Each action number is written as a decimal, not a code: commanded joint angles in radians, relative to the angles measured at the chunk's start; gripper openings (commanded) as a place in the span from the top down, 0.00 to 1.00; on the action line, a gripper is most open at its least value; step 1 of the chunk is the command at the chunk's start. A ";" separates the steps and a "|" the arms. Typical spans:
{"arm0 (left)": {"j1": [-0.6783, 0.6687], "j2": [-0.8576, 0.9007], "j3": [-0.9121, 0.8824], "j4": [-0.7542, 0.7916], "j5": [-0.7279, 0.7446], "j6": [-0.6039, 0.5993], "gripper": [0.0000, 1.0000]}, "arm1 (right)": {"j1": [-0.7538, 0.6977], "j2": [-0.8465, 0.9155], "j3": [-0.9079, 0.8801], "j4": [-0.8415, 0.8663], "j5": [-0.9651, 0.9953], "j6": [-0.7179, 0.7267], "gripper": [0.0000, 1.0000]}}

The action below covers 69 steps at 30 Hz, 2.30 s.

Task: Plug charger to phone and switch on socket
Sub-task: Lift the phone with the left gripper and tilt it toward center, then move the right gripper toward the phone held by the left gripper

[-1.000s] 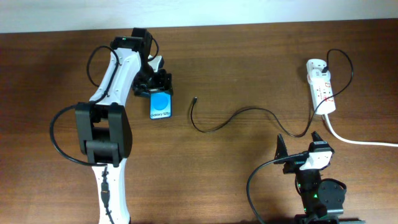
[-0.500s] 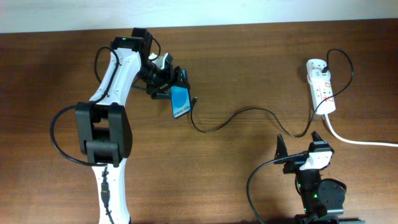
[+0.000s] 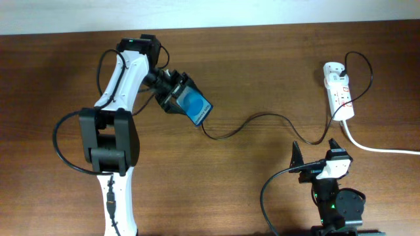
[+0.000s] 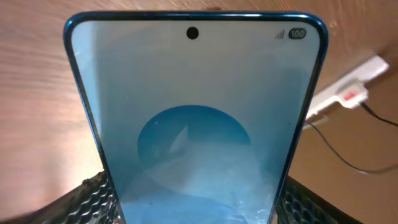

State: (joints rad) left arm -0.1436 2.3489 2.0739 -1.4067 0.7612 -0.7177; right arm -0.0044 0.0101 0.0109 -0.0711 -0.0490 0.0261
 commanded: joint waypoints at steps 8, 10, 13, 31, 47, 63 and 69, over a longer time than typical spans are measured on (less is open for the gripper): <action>0.001 -0.003 0.030 -0.008 0.373 -0.105 1.00 | -0.004 -0.006 -0.005 -0.005 0.001 0.005 0.02; 0.001 -0.003 0.030 -0.008 0.423 -0.105 1.00 | -0.004 -0.006 -0.005 -0.005 0.001 0.005 0.02; 0.001 -0.003 0.030 -0.008 0.424 -0.105 1.00 | -0.004 -0.006 -0.005 -0.005 0.001 0.005 0.02; 0.000 -0.003 0.030 0.001 0.156 -0.308 1.00 | -0.004 -0.006 -0.005 0.002 0.020 0.005 0.02; -0.098 -0.003 0.030 0.099 0.035 -0.208 1.00 | -0.004 0.581 0.508 0.033 -0.381 0.271 0.02; -0.138 -0.003 0.030 0.187 0.030 -0.322 1.00 | 0.186 1.376 0.663 0.340 -0.593 0.789 0.28; -0.193 -0.003 0.030 0.187 -0.052 -0.389 1.00 | 0.314 1.384 0.697 0.217 -0.375 0.795 0.29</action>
State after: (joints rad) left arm -0.3008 2.3489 2.0781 -1.2182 0.7376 -1.0721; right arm 0.2859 1.3869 0.6716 0.1562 -0.5156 0.8165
